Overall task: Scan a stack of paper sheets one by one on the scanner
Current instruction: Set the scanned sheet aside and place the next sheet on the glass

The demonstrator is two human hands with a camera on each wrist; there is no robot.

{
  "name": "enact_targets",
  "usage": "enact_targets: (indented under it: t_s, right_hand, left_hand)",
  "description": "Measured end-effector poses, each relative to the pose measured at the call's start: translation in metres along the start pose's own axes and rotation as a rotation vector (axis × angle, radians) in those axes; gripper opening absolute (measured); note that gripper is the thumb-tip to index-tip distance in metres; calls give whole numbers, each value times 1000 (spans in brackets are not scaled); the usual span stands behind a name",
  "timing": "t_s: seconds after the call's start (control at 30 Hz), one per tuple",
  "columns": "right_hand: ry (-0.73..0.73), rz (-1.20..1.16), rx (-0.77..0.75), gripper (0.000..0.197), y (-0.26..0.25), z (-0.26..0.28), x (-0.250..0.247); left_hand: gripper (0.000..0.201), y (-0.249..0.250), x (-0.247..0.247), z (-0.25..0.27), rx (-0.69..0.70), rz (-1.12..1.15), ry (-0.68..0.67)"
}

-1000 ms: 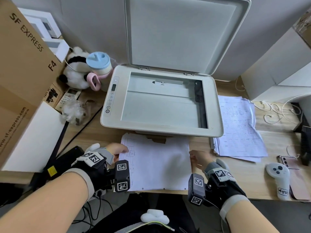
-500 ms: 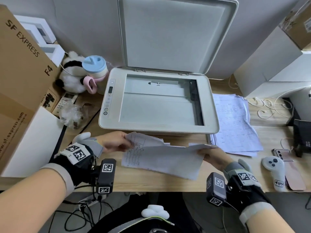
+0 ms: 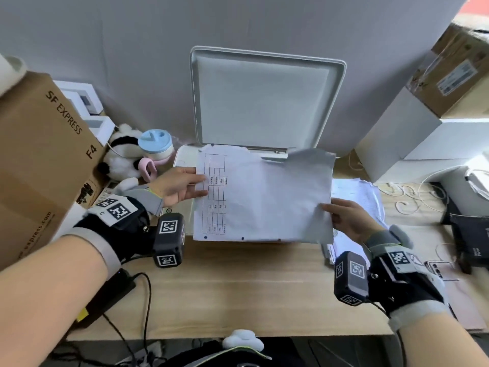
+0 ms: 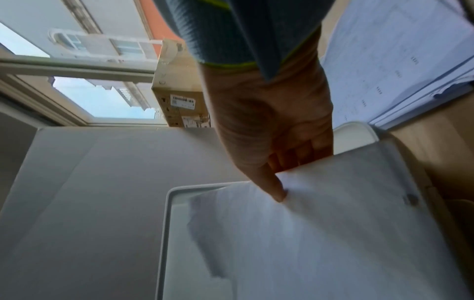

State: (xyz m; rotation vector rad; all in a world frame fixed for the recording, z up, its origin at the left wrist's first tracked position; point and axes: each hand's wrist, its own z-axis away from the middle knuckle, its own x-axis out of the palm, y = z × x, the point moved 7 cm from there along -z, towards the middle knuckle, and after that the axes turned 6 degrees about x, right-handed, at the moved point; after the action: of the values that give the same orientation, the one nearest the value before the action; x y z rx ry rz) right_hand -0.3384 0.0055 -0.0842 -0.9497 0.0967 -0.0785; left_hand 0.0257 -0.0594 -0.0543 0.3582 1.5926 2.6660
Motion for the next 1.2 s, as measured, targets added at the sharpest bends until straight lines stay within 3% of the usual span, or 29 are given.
enact_targets:
  t_s: [0.1, 0.17, 0.23, 0.33, 0.4, 0.53, 0.67, 0.83, 1.2]
  right_hand:
    - [113, 65, 22, 7, -2, -14, 0]
    - [170, 91, 42, 10, -1, -26, 2]
    - [211, 126, 76, 9, 4, -36, 5]
    - [261, 202, 102, 29, 11, -47, 8]
    - [278, 241, 114, 21, 10, -54, 10]
    - [311, 358, 79, 27, 1, -67, 5]
    - [365, 471, 56, 21, -9, -72, 0]
    - [434, 615, 51, 22, -20, -77, 1]
    - [482, 658, 50, 24, -23, -73, 3]
  left_hand:
    - [16, 1, -13, -8, -21, -67, 125]
    - [22, -6, -19, -13, -80, -260, 158]
    - [14, -14, -22, -17, -116, -419, 170]
    - [12, -20, -29, -28, -73, -450, 242]
    - [16, -19, -33, -36, -35, -456, 288]
    - [7, -13, -41, -49, -4, -530, 361]
    - [20, -6, -42, -54, 5, -678, 382]
    - [22, -6, -46, -63, -31, -817, 367]
    - [15, -6, -44, -70, -21, -967, 376]
